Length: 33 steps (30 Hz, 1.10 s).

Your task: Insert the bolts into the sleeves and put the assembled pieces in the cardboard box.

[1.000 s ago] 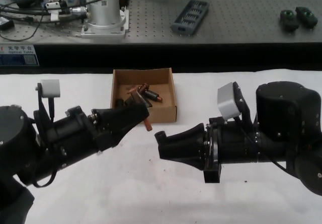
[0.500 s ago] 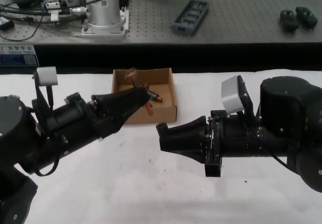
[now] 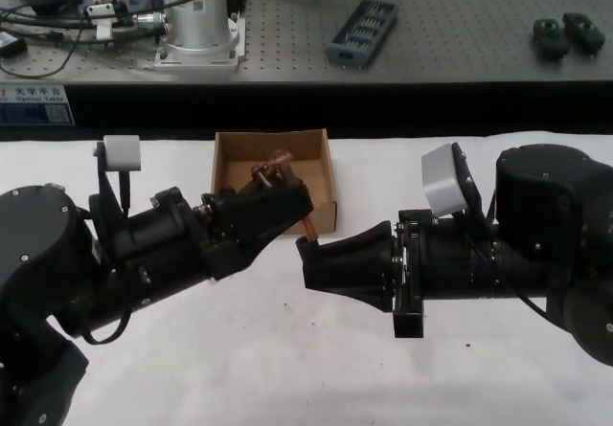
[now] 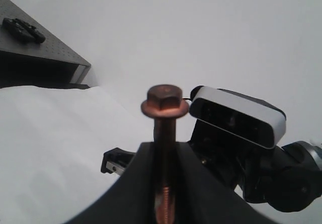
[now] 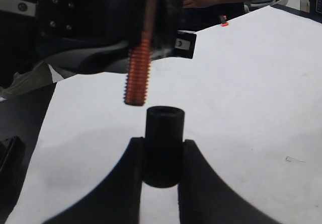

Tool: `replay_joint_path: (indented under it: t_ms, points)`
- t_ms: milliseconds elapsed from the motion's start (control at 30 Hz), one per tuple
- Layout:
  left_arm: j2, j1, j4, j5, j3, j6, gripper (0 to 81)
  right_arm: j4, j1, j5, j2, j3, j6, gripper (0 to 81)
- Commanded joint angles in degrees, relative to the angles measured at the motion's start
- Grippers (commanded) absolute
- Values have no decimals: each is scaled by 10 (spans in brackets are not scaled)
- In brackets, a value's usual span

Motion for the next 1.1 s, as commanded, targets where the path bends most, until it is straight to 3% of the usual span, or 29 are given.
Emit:
replay_joint_path:
  t_ms: [0, 1067]
  points:
    - [-2, -2, -7, 0, -6, 9, 6, -10, -2, -15, 1, -7, 2, 43]
    - [-2, 16, 10, -23, -6, 30, 6, -9, -7, -34, 1, -7, 20, 43]
